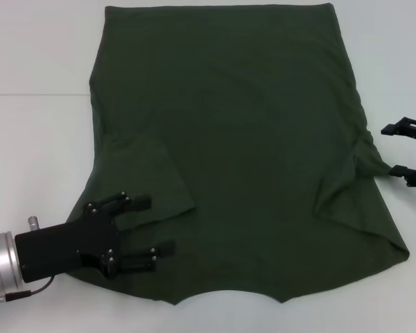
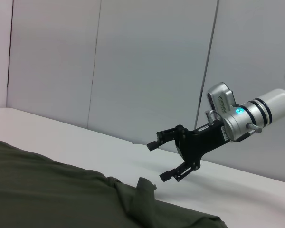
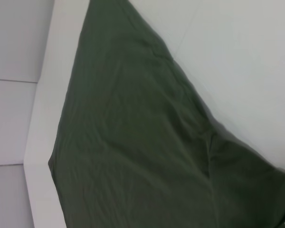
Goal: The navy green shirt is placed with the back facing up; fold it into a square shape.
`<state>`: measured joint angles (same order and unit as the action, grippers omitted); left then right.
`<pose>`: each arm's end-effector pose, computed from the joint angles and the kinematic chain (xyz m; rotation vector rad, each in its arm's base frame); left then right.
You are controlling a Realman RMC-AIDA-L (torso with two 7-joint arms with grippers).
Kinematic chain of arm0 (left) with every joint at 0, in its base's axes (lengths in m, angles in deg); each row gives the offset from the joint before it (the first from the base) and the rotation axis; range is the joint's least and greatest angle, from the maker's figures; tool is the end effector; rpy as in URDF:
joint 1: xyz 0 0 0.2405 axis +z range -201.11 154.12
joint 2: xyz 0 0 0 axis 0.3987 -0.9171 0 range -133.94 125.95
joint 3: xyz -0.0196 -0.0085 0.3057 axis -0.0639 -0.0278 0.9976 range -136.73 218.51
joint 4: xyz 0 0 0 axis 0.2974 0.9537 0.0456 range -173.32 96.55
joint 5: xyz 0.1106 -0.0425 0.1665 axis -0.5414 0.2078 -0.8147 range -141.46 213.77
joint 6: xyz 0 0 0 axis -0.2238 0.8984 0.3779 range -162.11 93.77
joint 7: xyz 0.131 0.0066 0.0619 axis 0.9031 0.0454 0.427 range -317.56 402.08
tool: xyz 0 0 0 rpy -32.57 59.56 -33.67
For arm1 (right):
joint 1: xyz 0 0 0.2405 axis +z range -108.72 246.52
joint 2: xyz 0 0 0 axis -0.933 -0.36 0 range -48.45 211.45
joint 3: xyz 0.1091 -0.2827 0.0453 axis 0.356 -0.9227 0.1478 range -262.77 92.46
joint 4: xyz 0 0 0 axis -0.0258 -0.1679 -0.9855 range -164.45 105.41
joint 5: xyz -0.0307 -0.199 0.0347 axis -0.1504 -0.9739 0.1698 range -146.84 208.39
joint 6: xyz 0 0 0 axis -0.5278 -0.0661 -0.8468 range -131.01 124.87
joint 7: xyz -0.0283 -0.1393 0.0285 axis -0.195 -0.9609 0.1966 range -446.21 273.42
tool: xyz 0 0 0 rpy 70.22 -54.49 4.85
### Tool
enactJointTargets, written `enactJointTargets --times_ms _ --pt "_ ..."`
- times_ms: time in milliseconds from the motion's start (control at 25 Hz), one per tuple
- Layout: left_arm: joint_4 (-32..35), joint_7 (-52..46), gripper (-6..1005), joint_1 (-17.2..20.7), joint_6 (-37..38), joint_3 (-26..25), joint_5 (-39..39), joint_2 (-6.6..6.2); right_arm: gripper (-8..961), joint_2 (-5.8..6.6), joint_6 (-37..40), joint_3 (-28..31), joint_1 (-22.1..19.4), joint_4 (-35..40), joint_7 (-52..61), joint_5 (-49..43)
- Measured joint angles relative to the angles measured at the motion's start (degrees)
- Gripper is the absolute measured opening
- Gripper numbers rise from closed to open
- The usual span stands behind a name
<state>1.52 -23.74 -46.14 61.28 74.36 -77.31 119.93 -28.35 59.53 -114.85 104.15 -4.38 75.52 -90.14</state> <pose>-0.3117 0.2964 -0.0393 -2.6413 -0.4744 -0.8426 0.3723 0.4142 0.0373 -1.2891 2.3123 0.8997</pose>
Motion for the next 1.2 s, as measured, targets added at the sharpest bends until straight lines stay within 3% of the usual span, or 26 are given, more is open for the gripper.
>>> enactJointTargets --times_ms 160,600,880,1200 --pt "0.0 0.0 937 0.0 0.0 -0.1 0.0 0.00 902 0.25 -1.1 -0.3 1.3 -2.4 0.8 -0.1" --pt "-0.1 0.0 938 0.1 0.0 -0.1 0.0 0.00 902 -0.01 -3.7 -1.8 2.0 -3.6 0.2 0.1" --pt "-0.7 0.0 938 0.1 0.0 0.0 0.0 0.00 900 -1.54 -5.4 -1.3 1.7 -3.7 -1.7 1.7" --pt "-0.9 0.0 937 0.1 0.0 0.0 0.0 0.00 899 -2.45 -7.3 -1.6 2.9 -3.7 -2.6 2.0"
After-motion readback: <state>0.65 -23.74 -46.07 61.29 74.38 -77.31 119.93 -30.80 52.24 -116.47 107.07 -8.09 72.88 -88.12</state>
